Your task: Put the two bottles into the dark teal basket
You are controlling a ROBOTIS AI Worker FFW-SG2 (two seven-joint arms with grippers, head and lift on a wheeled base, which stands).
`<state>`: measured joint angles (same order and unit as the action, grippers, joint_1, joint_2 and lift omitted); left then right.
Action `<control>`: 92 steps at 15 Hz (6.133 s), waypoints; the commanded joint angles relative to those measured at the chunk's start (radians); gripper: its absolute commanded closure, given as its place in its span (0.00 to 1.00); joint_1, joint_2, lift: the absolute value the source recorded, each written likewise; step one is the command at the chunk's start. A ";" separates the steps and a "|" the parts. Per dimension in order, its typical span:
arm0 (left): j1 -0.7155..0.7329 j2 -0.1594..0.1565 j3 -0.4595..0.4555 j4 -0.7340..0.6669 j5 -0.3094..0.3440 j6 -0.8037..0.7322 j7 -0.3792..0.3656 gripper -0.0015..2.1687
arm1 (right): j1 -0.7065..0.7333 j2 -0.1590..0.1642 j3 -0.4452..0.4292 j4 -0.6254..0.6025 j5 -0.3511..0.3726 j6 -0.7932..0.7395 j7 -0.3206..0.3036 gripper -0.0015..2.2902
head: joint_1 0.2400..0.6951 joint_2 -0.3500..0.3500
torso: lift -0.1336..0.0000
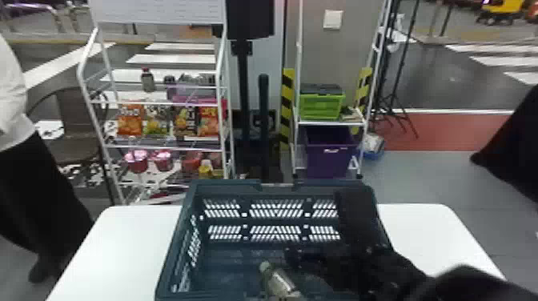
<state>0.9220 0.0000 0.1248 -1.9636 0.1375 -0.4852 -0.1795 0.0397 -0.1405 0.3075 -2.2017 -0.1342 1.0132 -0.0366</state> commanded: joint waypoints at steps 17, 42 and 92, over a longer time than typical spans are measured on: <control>0.003 -0.003 -0.013 -0.024 -0.001 -0.003 -0.008 0.99 | 0.930 -0.030 -0.146 0.073 0.053 -1.434 -0.014 0.01 | 0.57 0.50 | 1.00; -1.051 -0.003 -0.326 -0.216 -0.466 1.629 -0.577 0.99 | 0.973 0.029 -0.228 0.109 0.031 -1.333 -0.005 0.02 | 0.57 0.50 | 1.00; -0.034 -0.003 0.101 -0.199 -0.010 0.236 -0.144 0.02 | 1.011 0.059 -0.251 0.069 0.048 -1.502 0.099 0.02 | 0.57 0.50 | 1.00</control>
<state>0.8586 0.0000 0.2681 -2.1843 0.1547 -0.1404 -0.3316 1.0569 -0.0803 0.0568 -2.1381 -0.0859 -0.4882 0.0629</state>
